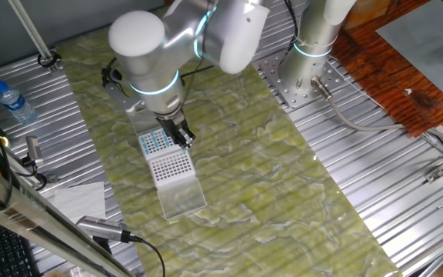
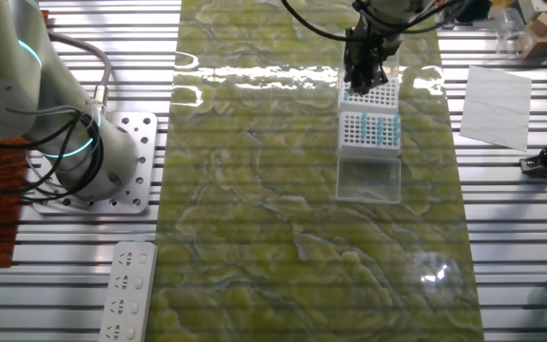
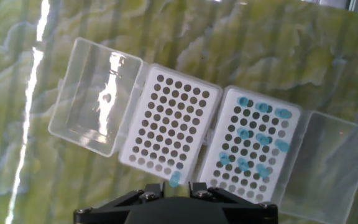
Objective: Transfer all medium pipette tips from one holder to another
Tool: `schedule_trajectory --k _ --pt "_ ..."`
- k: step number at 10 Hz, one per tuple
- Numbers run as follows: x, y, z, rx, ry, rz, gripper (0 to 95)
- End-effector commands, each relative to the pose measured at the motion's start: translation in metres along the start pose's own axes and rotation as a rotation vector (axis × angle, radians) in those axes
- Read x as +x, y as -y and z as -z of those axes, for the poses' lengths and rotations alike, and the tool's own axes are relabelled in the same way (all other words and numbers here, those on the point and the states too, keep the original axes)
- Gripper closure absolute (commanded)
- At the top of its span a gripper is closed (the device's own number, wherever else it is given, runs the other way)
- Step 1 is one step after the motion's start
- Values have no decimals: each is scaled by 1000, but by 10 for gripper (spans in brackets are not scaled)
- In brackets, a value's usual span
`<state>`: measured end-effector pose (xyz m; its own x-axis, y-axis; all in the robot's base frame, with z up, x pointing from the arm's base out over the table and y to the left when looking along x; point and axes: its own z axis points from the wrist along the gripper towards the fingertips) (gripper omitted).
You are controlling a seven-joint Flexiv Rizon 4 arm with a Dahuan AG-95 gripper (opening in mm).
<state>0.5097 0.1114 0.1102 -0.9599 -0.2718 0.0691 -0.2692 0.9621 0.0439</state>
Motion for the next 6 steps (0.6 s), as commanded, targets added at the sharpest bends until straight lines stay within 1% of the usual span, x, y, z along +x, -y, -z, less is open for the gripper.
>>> schedule_trajectory --k 1,2,3,6 --pt "-6 16 -4 26 27 63 760" --pt "-10 25 -1 24 27 79 760" --pt "-12 30 -3 25 28 91 760" --pt "-14 42 -15 32 49 112 760"
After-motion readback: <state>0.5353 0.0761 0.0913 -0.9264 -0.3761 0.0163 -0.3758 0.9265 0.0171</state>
